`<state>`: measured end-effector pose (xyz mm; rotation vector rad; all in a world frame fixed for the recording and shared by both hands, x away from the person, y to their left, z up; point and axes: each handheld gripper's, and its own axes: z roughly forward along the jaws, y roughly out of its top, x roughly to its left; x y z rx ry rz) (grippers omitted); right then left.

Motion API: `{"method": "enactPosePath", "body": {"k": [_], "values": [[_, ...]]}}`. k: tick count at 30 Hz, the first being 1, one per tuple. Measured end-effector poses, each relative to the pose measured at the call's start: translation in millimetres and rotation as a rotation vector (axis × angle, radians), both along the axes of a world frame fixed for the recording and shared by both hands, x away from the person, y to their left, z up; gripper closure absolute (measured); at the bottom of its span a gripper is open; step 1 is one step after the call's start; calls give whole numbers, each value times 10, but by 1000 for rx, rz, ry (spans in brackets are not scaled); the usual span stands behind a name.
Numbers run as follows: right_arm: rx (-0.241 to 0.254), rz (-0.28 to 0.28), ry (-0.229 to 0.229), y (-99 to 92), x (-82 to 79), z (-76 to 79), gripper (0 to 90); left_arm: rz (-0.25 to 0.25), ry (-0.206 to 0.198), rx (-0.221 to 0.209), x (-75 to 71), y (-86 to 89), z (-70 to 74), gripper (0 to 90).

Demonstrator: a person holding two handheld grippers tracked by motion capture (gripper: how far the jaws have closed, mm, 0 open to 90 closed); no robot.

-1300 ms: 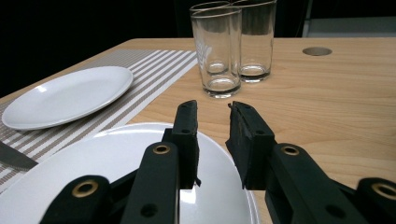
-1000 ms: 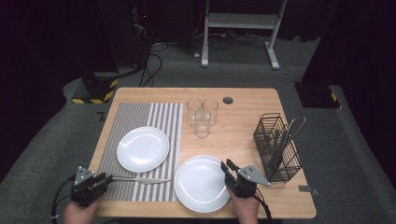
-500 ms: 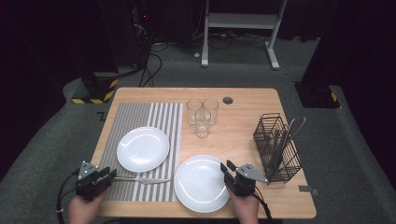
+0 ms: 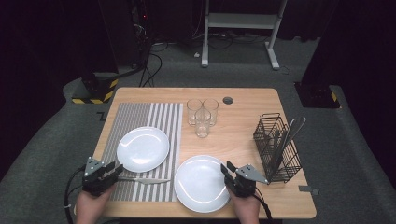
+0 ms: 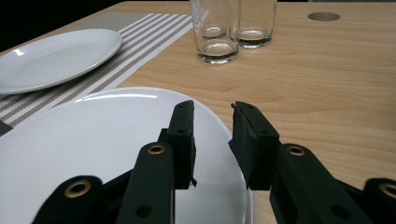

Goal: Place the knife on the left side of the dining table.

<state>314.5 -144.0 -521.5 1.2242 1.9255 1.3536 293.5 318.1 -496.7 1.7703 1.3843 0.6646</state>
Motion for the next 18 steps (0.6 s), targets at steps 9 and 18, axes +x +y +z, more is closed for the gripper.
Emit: {"method": "enactPosePath", "body": {"k": [9,18], "values": [[12,17,3,-34,12,2,708,-72,-17,-6,167,-358,29,568],[-24,34,-13,34,20,-11,685,-89,-85,-19,308,-691,17,520]]}}
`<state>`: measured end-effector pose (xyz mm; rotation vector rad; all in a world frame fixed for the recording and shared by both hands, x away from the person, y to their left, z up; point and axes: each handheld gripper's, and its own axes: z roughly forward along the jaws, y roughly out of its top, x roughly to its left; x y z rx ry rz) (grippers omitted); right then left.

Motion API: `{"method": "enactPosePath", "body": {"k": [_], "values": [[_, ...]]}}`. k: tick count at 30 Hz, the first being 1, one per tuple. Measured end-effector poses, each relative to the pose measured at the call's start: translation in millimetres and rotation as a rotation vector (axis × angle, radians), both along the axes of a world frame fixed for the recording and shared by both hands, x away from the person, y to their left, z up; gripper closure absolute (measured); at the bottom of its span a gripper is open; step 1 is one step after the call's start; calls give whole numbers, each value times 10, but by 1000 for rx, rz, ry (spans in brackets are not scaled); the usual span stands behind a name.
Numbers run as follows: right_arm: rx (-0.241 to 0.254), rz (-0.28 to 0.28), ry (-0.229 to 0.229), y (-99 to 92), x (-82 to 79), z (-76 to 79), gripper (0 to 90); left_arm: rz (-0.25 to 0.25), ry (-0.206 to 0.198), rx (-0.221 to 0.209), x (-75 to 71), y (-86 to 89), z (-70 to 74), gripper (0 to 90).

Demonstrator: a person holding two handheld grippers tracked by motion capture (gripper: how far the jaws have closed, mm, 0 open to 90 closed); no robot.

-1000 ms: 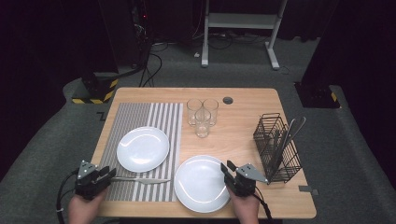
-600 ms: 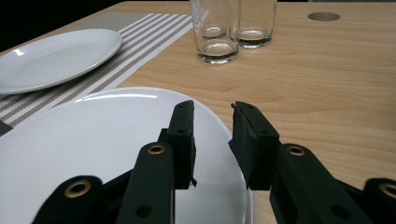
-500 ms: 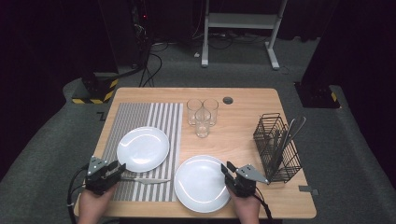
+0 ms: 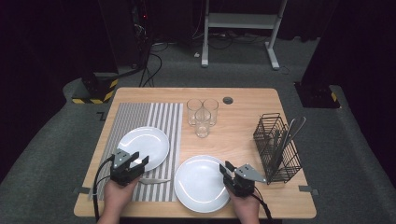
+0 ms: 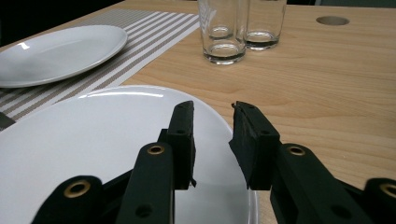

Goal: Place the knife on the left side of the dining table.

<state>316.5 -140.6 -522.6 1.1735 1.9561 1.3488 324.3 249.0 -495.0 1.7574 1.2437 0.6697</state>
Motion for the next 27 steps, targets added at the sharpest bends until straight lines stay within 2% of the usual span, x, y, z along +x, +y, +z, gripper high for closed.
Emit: {"method": "enactPosePath", "body": {"k": [4,6,9,10,14,18,20,23,27], "values": [[-25,5,1,16,7,19,680,-17,-9,26,10,-50,-16,516],[-27,2,9,22,25,37,662,-39,10,49,28,-104,-61,513],[-24,-7,15,28,46,52,643,-53,19,62,27,-144,-89,489],[-24,-6,24,36,58,66,626,-68,19,95,26,-181,-99,480],[-40,-1,27,52,81,108,589,-90,26,71,20,-192,-80,466],[-38,2,44,52,112,136,572,-113,35,68,7,-191,-85,454],[-39,7,36,62,116,150,564,-119,40,63,7,-186,-85,454],[-60,18,28,82,122,167,550,-115,30,67,1,-182,-85,448],[-73,2,31,116,154,190,558,-122,25,57,-9,-175,-79,463]]}}
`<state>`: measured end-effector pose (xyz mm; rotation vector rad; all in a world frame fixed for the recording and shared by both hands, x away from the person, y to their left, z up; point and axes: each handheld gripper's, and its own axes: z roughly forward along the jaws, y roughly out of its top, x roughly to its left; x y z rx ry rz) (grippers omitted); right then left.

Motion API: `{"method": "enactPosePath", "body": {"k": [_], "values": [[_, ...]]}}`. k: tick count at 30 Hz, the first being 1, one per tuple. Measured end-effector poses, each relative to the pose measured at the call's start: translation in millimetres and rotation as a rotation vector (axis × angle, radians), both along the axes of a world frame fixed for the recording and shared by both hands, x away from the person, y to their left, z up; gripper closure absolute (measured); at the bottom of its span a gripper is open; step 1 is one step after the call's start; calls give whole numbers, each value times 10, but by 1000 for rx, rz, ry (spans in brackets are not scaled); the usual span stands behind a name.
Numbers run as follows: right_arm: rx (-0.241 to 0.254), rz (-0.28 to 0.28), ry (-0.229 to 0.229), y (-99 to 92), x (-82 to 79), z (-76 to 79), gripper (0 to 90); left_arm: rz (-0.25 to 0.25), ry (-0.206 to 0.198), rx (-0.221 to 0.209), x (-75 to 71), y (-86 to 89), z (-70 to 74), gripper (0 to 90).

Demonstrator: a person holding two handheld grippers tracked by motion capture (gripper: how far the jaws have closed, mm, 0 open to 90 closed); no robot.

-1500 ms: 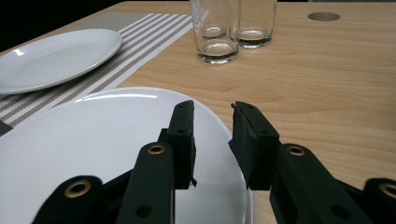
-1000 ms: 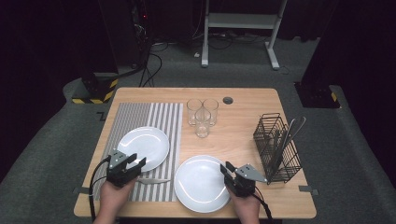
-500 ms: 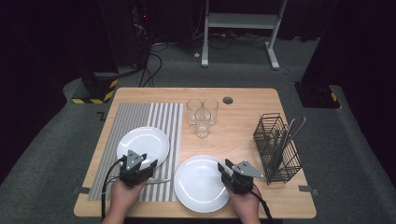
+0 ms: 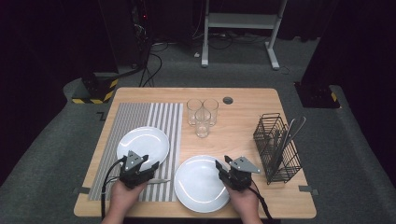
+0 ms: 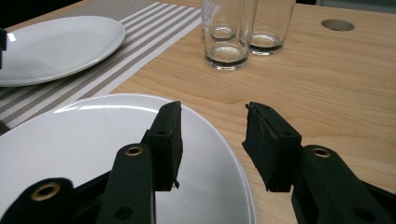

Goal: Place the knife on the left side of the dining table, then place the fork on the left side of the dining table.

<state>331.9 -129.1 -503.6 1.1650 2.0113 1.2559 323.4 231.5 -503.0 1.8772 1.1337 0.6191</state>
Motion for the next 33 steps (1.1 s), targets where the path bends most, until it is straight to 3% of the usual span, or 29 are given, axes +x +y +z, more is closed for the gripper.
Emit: {"method": "enactPosePath", "body": {"k": [5,10,16,33], "values": [[-31,-2,-16,17,7,23,517,-13,-3,-37,-25,31,-11,480],[-59,14,-37,30,4,70,506,-16,3,-39,-39,30,-11,483],[-47,6,-20,43,40,94,486,-17,15,-38,-26,5,-12,485],[-31,-1,-54,30,71,265,432,-19,25,-27,19,5,27,451]]}}
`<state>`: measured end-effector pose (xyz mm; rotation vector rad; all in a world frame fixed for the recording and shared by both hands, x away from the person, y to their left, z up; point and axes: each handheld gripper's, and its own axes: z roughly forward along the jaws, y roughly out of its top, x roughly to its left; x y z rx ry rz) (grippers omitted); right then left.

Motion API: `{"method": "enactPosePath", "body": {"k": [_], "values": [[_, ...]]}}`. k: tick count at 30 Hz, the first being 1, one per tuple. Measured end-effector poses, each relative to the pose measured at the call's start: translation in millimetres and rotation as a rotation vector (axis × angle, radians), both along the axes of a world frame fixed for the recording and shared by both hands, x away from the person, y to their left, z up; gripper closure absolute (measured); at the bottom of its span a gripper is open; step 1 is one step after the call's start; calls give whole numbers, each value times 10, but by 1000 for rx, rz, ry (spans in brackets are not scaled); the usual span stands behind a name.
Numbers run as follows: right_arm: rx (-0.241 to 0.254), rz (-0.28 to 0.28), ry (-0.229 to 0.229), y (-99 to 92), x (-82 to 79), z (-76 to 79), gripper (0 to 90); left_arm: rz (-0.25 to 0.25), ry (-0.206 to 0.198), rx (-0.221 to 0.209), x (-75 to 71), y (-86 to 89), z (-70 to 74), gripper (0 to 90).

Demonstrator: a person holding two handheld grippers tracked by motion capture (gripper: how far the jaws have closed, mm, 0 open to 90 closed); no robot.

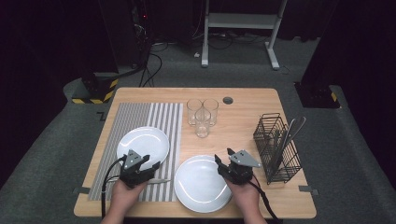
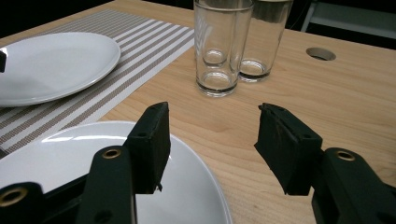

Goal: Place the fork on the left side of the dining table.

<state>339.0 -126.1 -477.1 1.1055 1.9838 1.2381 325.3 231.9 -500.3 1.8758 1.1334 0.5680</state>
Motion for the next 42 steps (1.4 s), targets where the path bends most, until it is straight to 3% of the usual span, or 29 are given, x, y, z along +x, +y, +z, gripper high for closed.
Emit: {"method": "enactPosePath", "body": {"k": [7,10,13,32,35,42], "values": [[-4,5,-13,46,19,60,416,19,6,2,-45,41,-7,446],[0,2,-31,76,37,111,421,33,2,-31,-47,82,13,444],[2,-3,-34,80,53,146,422,30,4,-31,-42,88,12,440],[12,-70,-92,-72,149,478,454,5,1,-40,-21,71,24,429],[34,-67,-84,-102,181,549,453,9,14,-56,-10,85,16,433],[-10,-127,-122,-208,293,722,476,12,14,-71,-10,98,23,434]]}}
